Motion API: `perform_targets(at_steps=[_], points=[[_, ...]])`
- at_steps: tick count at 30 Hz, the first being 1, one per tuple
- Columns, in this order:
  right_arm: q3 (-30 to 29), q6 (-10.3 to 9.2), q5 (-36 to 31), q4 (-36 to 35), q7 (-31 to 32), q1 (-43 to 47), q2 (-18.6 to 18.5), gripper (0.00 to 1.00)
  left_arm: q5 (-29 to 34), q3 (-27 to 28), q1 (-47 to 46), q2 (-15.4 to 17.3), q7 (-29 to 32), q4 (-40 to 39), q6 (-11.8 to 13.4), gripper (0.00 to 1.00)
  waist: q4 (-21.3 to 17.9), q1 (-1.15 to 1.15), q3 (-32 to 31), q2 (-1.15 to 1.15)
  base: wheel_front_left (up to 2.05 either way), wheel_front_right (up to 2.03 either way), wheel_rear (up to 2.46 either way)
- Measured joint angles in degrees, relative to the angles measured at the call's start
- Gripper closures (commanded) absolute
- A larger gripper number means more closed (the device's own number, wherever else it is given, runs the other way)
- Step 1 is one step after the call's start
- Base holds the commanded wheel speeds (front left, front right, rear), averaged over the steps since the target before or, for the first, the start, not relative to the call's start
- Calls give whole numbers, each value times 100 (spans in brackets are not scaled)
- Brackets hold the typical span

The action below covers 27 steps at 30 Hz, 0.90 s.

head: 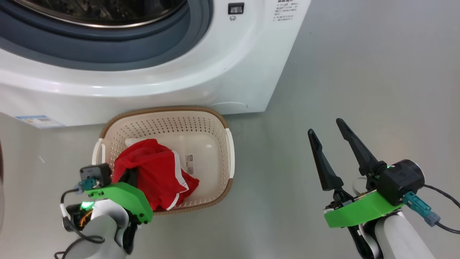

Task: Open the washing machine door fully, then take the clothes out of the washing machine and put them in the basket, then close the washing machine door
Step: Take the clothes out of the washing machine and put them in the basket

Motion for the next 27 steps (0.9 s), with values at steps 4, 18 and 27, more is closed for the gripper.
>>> perform_targets(at_steps=[4,18,27], points=[[-1,0,0,-18,0,-43,-1,0,-63,0,-279,-56,-1,450,-53,100,-43,0,224,0,0,0,0],[-14,0,5,-102,0,-270,-2,0,-145,4,-893,177,53,870,-197,71,-338,0,860,0,0,0,0],[-14,0,38,-93,0,-270,-2,0,-143,-49,-952,204,16,913,-246,0,-485,0,876,0,0,0,0]])
